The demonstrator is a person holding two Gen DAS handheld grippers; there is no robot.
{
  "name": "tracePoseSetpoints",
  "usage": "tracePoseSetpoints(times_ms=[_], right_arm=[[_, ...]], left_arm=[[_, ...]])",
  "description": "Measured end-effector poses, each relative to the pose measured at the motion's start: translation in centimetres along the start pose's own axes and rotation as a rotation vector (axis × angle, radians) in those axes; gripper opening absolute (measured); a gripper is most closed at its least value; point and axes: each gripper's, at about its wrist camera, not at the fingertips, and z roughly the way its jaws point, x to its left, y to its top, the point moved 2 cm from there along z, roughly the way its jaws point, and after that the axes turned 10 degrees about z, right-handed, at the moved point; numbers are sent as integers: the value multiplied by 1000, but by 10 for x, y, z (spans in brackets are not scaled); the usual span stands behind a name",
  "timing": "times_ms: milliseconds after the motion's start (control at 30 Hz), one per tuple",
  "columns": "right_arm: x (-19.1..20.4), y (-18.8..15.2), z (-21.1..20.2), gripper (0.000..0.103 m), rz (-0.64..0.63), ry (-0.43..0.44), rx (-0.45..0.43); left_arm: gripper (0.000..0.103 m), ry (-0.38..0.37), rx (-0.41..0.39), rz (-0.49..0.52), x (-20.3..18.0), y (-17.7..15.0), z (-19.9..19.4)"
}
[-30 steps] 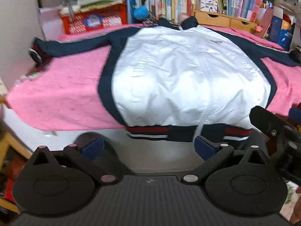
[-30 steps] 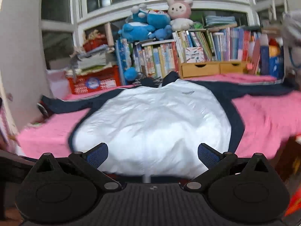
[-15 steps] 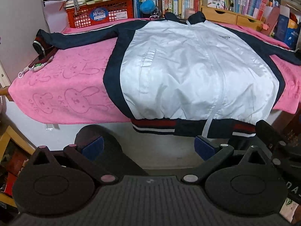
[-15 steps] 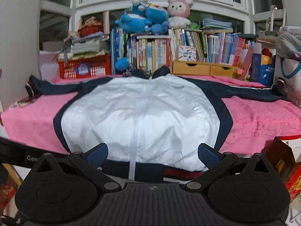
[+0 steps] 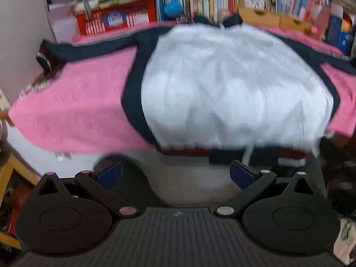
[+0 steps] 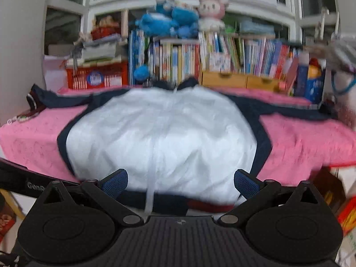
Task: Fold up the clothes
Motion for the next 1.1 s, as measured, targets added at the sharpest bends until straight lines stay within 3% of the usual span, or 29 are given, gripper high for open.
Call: tracePoseSetpoints(times_ms=[133,333,567,633,833,1100], right_arm=[[-45,35,6,103,74,-53,-110],[-149,77,40,103,322,-184,-176],[-245,115,116,103,313,-434,-274],[-273,124,146,103,304,-513,-279],[-344,156,227,103,320,-599,-237],[-403,194,318,99,285,-713,-148]], left_arm=[[103,-1,-36,-47,13,36,8],[103,3,-56,-42,22,77,39],[103,54,-43,-61,28,126,100],[103,69,-32,-55,25,139,119],[103,84,1,-23,16,156,169],[103,1,-99,-62,28,156,185]])
